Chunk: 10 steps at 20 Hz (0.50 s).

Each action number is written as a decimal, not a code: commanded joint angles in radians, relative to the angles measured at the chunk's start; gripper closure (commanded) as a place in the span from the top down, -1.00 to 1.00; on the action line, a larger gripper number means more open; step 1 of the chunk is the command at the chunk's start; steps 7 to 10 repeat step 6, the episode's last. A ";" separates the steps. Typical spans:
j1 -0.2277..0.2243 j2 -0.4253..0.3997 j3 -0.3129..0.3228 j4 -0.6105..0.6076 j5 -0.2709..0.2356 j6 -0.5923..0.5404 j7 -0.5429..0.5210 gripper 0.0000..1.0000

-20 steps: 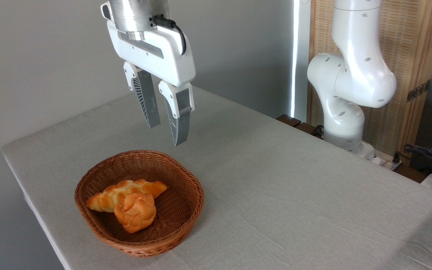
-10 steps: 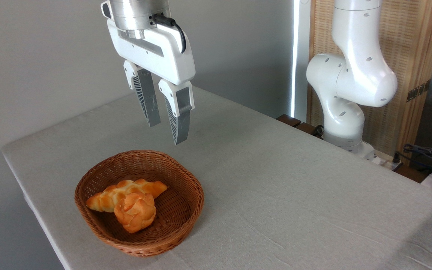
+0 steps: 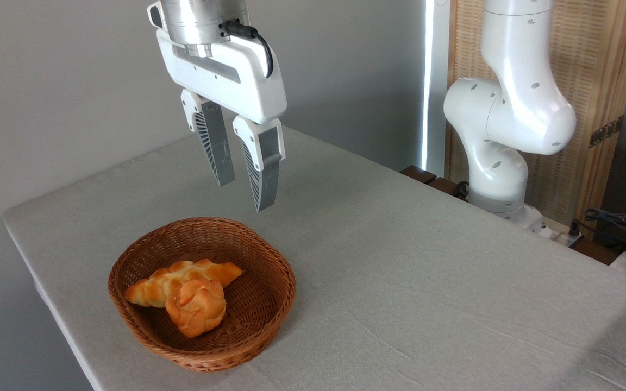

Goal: Put bread into the basket

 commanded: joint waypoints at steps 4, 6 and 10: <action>0.007 -0.009 -0.002 0.001 0.014 -0.029 -0.003 1.00; 0.007 -0.009 0.000 0.002 0.014 -0.029 0.000 1.00; 0.007 -0.009 0.000 0.002 0.014 -0.029 0.000 1.00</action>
